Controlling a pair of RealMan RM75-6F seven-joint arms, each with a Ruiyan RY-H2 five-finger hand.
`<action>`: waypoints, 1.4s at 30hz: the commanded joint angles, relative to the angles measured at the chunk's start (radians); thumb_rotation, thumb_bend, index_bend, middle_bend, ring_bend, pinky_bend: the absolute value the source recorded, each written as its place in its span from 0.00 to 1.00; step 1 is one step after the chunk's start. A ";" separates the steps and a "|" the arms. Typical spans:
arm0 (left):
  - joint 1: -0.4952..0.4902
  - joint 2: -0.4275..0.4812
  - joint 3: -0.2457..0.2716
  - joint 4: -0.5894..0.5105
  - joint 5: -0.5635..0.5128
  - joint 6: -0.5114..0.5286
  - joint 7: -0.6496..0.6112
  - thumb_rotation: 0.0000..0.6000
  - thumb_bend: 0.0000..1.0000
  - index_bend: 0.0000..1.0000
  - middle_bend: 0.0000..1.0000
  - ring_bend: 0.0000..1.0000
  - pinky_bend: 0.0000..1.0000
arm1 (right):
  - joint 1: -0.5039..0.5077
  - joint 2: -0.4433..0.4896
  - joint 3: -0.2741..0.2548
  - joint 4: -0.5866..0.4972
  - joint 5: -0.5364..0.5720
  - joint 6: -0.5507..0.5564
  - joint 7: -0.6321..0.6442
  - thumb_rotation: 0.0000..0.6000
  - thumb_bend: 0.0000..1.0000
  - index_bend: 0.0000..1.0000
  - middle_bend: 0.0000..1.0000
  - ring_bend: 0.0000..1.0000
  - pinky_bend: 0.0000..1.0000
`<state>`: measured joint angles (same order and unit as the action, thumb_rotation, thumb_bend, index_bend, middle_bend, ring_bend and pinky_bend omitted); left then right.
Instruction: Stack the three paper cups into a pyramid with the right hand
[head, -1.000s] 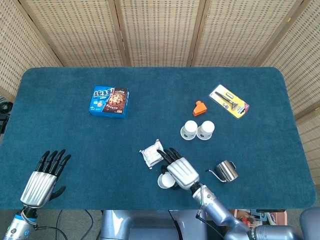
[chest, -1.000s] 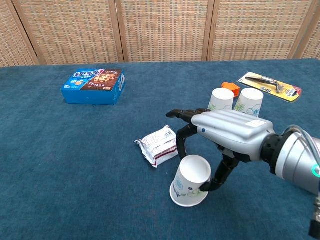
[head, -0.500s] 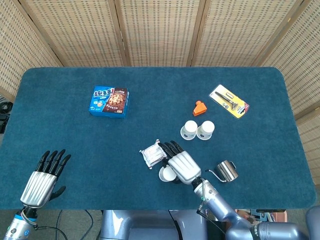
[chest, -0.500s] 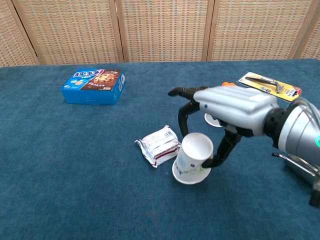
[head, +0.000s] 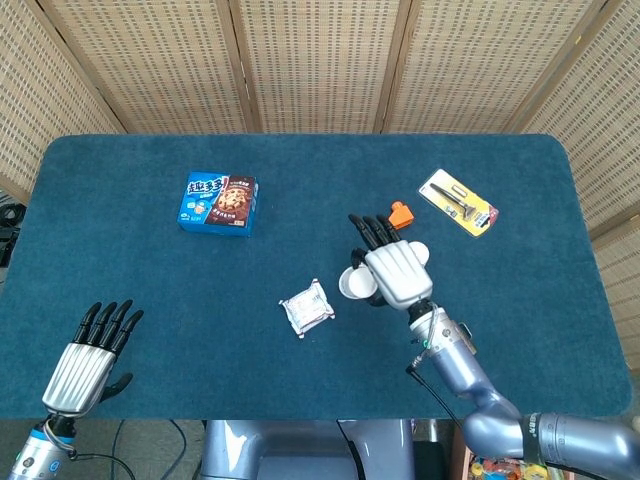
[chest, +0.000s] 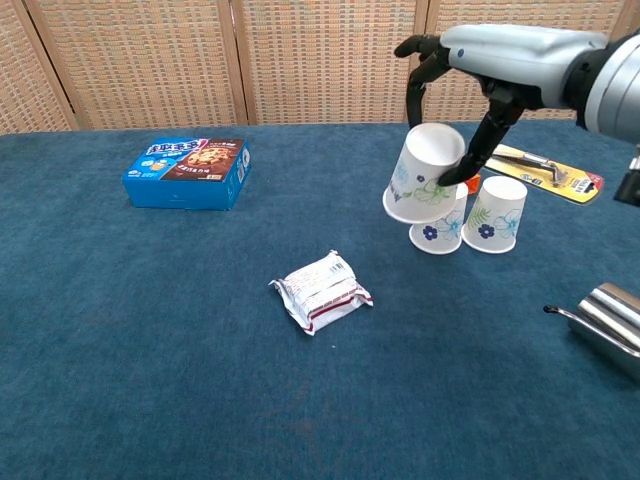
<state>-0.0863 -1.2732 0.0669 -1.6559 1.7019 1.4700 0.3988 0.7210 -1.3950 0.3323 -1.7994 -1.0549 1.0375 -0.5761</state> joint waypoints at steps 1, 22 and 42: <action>-0.002 -0.002 -0.002 0.002 -0.006 -0.005 0.000 1.00 0.20 0.00 0.00 0.00 0.00 | 0.034 0.022 0.034 0.071 0.089 -0.033 0.017 1.00 0.06 0.55 0.03 0.00 0.00; -0.008 -0.016 -0.004 0.010 -0.030 -0.029 0.019 1.00 0.20 0.00 0.00 0.00 0.00 | 0.133 0.053 0.050 0.235 0.368 -0.132 0.046 1.00 0.06 0.55 0.02 0.00 0.00; -0.008 -0.015 0.000 0.007 -0.028 -0.025 0.023 1.00 0.20 0.00 0.00 0.00 0.00 | 0.169 0.106 0.013 0.232 0.495 -0.152 0.119 1.00 0.06 0.55 0.01 0.00 0.00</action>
<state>-0.0940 -1.2884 0.0669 -1.6495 1.6736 1.4449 0.4216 0.8883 -1.2875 0.3479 -1.5692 -0.5587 0.8851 -0.4594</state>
